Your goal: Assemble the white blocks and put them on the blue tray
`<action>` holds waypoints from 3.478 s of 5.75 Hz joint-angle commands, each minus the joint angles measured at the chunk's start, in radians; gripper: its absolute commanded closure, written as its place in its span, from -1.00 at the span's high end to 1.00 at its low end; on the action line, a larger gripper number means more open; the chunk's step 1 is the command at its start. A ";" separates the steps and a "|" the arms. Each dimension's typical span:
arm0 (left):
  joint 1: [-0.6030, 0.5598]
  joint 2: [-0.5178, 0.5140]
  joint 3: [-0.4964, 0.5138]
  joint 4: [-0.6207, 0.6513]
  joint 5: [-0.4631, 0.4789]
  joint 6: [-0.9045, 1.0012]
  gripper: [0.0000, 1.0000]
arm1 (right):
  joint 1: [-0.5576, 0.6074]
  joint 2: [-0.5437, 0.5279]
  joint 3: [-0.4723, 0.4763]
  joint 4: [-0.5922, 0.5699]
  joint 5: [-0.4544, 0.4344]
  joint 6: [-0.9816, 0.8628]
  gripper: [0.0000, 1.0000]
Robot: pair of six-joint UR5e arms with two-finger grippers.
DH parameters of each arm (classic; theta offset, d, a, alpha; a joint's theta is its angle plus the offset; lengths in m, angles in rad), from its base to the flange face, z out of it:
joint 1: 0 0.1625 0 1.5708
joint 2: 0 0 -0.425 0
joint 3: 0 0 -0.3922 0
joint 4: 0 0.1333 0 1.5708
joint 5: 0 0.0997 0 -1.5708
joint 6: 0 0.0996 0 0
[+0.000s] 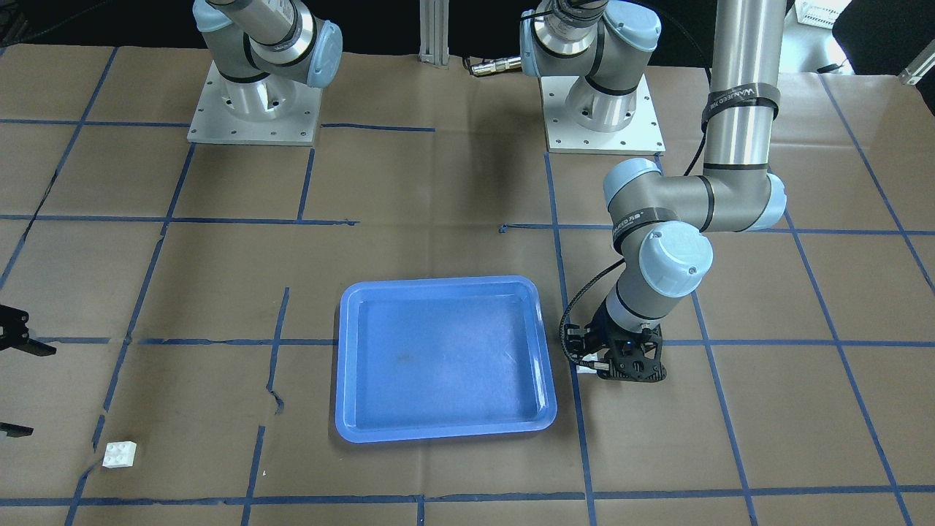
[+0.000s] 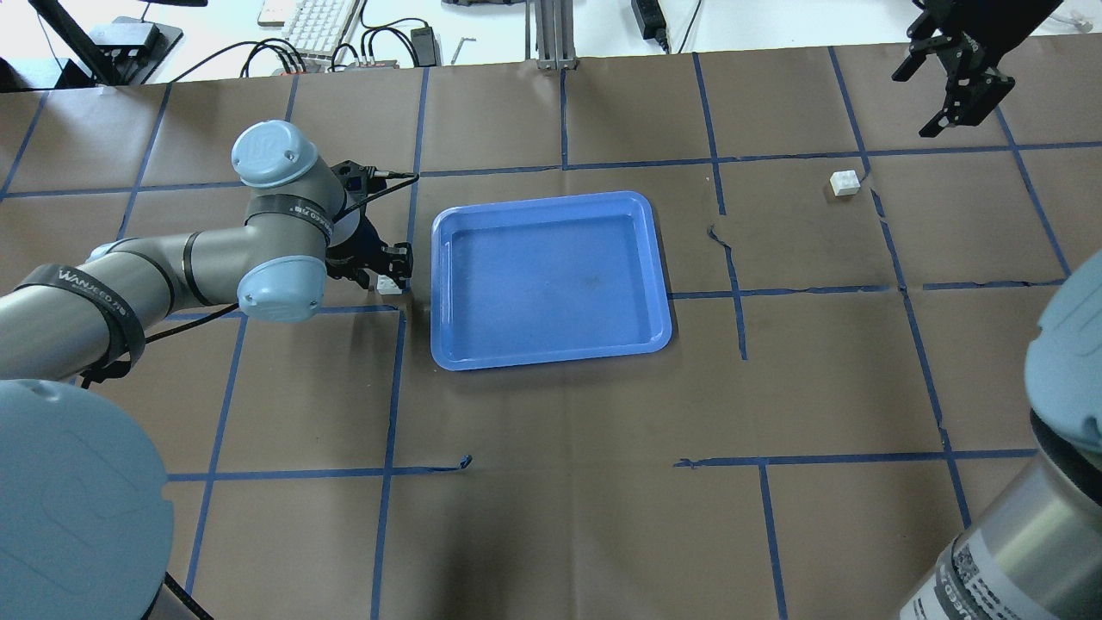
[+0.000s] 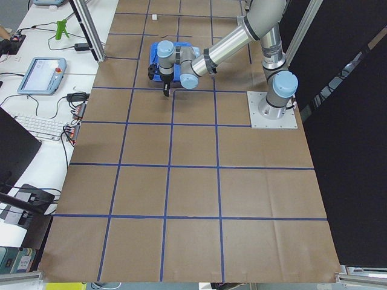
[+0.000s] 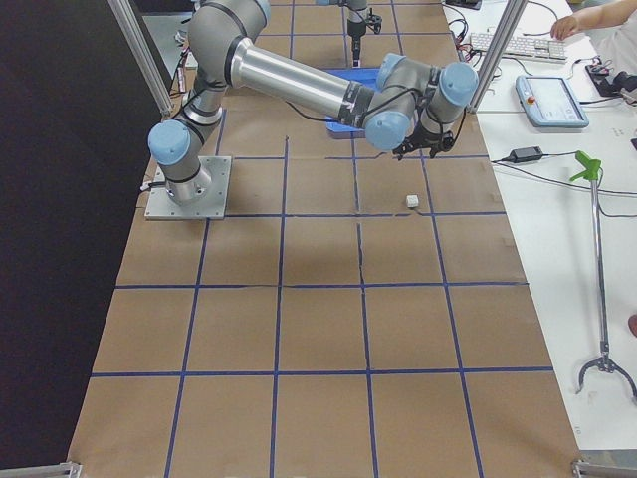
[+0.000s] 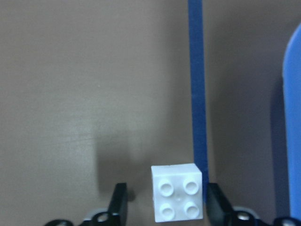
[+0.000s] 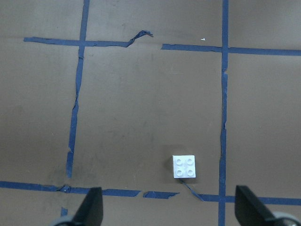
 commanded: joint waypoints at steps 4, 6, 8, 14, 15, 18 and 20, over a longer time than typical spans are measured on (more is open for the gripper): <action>-0.085 0.057 0.052 -0.006 -0.007 0.702 -0.89 | -0.084 0.242 0.006 -0.005 0.322 -0.295 0.99; -0.179 0.045 0.099 -0.014 -0.018 1.090 -0.88 | -0.091 0.288 0.006 -0.014 0.321 -0.325 0.99; -0.311 0.008 0.122 -0.032 -0.036 1.135 -0.86 | -0.094 0.299 0.006 -0.015 0.321 -0.316 0.97; -0.353 -0.078 0.126 -0.020 -0.038 1.116 0.77 | -0.094 0.285 -0.008 -0.049 0.309 -0.307 -0.31; -0.353 -0.061 0.130 -0.026 -0.033 1.112 0.97 | -0.092 0.252 -0.006 -0.043 0.304 -0.286 -0.31; -0.319 0.160 0.223 -0.387 -0.024 1.084 0.98 | -0.078 0.088 0.097 0.021 0.316 -0.229 -0.29; -0.273 0.292 0.364 -0.762 -0.020 1.040 0.98 | -0.022 -0.079 0.316 0.000 0.326 -0.219 -0.29</action>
